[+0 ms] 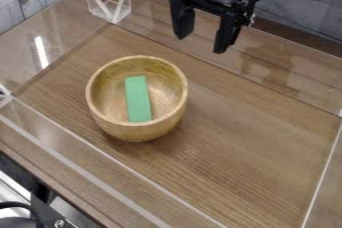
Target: Move green object from inside the wooden bowl to the table next to it
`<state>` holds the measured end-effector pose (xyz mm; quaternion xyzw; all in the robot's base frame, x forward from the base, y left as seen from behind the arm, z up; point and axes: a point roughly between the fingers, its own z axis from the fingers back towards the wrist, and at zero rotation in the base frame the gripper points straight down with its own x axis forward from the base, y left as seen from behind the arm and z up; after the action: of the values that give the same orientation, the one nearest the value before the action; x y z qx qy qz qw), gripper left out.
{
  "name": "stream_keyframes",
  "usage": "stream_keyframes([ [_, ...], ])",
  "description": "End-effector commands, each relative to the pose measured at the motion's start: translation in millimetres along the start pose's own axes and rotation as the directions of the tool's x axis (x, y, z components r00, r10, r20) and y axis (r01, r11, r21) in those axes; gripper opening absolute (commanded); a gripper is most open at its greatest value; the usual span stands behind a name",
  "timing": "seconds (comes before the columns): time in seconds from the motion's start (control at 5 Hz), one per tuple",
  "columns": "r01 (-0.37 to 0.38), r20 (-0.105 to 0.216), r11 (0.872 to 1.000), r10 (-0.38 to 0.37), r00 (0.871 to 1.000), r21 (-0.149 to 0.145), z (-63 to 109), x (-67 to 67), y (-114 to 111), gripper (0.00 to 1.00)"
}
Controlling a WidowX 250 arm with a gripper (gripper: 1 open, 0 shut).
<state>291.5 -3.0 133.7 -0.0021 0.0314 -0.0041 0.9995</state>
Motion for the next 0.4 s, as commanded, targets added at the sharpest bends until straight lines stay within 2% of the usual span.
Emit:
stream_keyframes([
  [0.0, 0.020, -0.013, 1.000, -0.020, 1.000, -0.002, -7.7, -5.3, 0.4, 1.00],
  [0.2, 0.025, 0.003, 1.000, -0.025, 1.000, -0.007, -13.7, -21.6, 7.4, 1.00],
])
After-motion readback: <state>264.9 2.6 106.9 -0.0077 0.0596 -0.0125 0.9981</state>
